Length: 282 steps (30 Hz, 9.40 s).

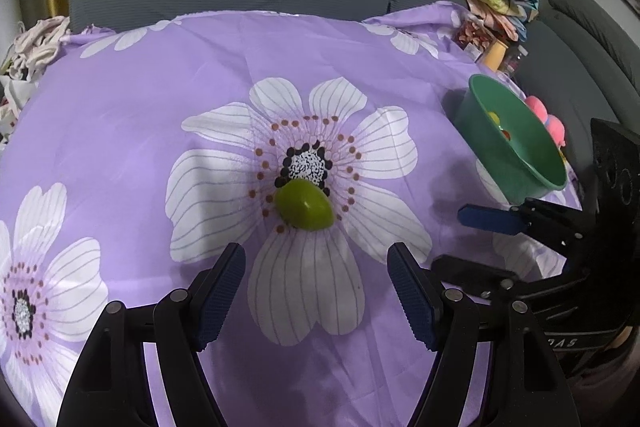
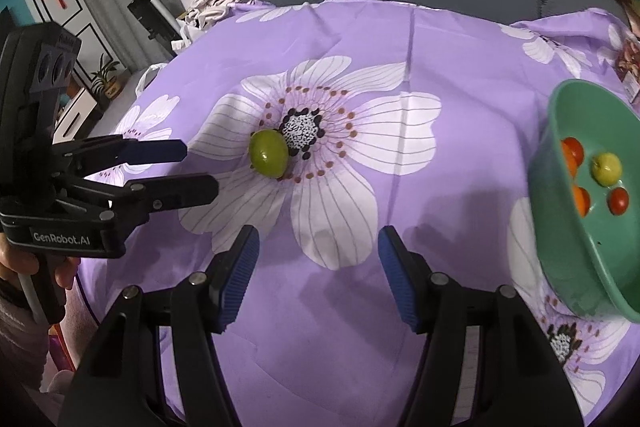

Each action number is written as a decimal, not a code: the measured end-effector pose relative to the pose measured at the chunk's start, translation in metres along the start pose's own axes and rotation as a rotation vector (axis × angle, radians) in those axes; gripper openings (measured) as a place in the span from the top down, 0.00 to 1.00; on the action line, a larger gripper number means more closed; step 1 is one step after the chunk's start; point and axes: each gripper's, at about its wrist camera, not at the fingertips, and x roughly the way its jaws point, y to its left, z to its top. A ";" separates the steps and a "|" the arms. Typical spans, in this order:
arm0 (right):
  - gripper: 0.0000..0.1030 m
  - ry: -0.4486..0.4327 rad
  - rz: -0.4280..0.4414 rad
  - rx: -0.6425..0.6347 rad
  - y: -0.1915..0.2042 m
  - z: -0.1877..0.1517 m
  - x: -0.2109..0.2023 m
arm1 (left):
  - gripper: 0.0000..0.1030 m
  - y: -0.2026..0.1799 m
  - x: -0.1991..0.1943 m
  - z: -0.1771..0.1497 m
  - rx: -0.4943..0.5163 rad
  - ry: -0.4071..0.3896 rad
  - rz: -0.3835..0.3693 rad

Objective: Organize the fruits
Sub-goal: 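Close the left gripper on the green plum while the right gripper clamps it too, then lift the green plum with both grippers and carry it to the green bowl, then lower the green plum into the bowl with both grippers, then open both grippers to release the plum and withdraw them from the bowl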

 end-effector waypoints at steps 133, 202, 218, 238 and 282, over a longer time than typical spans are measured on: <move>0.68 -0.318 -0.003 0.356 -0.159 -0.020 -0.092 | 0.63 -0.224 0.067 0.106 0.340 0.025 -0.222; 0.67 -0.141 -0.084 0.325 -0.173 -0.009 -0.075 | 0.63 -0.227 0.101 0.107 0.289 0.092 -0.260; 0.67 -0.116 -0.086 0.325 -0.173 -0.006 -0.071 | 0.63 -0.225 0.105 0.109 0.283 0.111 -0.267; 0.66 -0.109 -0.080 0.332 -0.174 -0.008 -0.068 | 0.63 -0.225 0.109 0.109 0.282 0.129 -0.263; 0.04 -0.230 -0.326 0.167 -0.142 -0.015 -0.167 | 0.01 -0.221 -0.004 0.108 0.400 -0.050 0.113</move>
